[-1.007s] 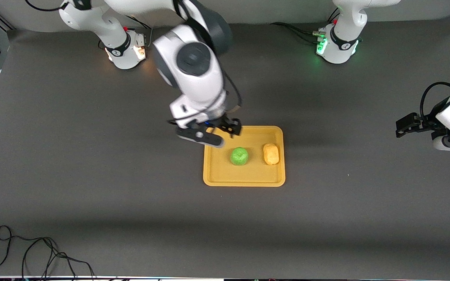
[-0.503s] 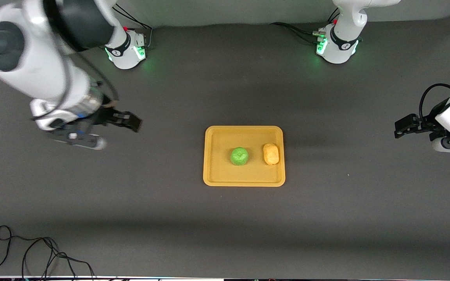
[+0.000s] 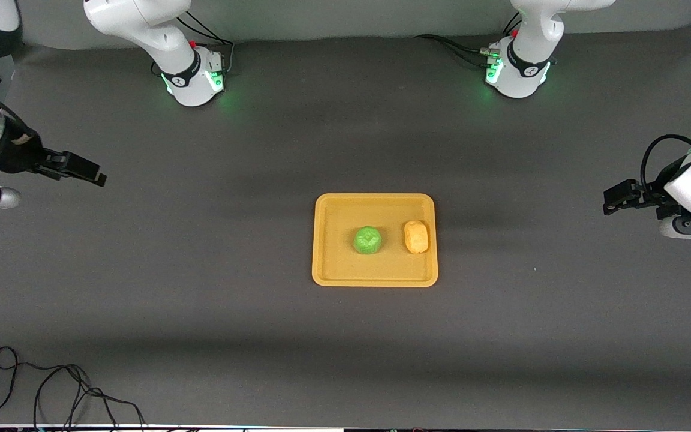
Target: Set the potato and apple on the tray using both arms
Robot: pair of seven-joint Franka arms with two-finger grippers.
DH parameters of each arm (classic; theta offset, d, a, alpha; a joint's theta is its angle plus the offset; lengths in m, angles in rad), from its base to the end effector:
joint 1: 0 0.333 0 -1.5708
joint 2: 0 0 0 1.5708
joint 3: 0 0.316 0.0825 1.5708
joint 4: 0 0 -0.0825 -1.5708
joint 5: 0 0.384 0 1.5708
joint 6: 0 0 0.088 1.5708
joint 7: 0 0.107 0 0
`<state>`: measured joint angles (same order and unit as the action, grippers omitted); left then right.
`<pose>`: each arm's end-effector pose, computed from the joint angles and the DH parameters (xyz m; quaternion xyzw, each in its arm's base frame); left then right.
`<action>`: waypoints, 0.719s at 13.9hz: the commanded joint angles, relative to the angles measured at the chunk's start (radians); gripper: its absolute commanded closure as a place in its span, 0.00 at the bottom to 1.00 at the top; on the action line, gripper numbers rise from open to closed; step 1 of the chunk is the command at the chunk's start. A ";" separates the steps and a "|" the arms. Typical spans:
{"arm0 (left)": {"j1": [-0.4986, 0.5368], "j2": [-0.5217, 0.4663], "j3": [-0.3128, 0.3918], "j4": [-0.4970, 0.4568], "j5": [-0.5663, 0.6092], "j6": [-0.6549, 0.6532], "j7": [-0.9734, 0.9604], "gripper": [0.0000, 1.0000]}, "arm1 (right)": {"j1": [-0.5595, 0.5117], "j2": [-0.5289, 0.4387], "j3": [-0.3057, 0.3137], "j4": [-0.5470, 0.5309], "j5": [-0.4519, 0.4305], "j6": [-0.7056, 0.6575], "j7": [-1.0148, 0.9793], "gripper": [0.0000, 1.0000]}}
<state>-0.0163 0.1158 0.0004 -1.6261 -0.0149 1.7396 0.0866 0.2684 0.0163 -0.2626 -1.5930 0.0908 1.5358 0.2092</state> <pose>0.5986 -0.0109 0.5461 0.9987 -0.0500 -0.0009 0.0074 0.5542 0.0144 0.6028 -0.9932 0.1015 0.0409 0.0391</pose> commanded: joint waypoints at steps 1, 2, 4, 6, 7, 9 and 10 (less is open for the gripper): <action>-0.010 0.008 0.010 0.023 -0.013 0.001 0.008 0.00 | -0.218 -0.021 0.159 -0.025 -0.026 0.027 -0.106 0.00; -0.011 0.010 0.010 0.023 -0.013 0.001 0.008 0.00 | -0.292 -0.021 0.224 -0.024 -0.045 0.030 -0.120 0.00; -0.014 0.018 0.009 0.023 -0.013 0.001 0.005 0.00 | -0.325 -0.021 0.264 -0.019 -0.081 0.033 -0.123 0.00; -0.013 0.019 0.009 0.023 -0.013 0.009 0.004 0.00 | -0.324 -0.012 0.266 -0.004 -0.082 0.032 -0.126 0.00; -0.014 0.022 0.009 0.022 -0.016 0.009 0.002 0.00 | -0.324 -0.009 0.266 -0.002 -0.082 0.032 -0.125 0.00; -0.020 0.022 0.009 0.020 -0.014 0.008 -0.005 0.00 | -0.324 -0.002 0.264 0.019 -0.082 0.029 -0.125 0.00; -0.024 0.022 0.009 0.022 -0.014 0.009 -0.005 0.00 | -0.324 -0.002 0.264 0.021 -0.082 0.027 -0.125 0.00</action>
<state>-0.0219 0.1296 -0.0005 -1.6248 -0.0181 1.7449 0.0861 -0.0519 0.0154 -0.0027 -1.5922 0.0318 1.5667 0.0981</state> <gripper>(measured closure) 0.000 0.000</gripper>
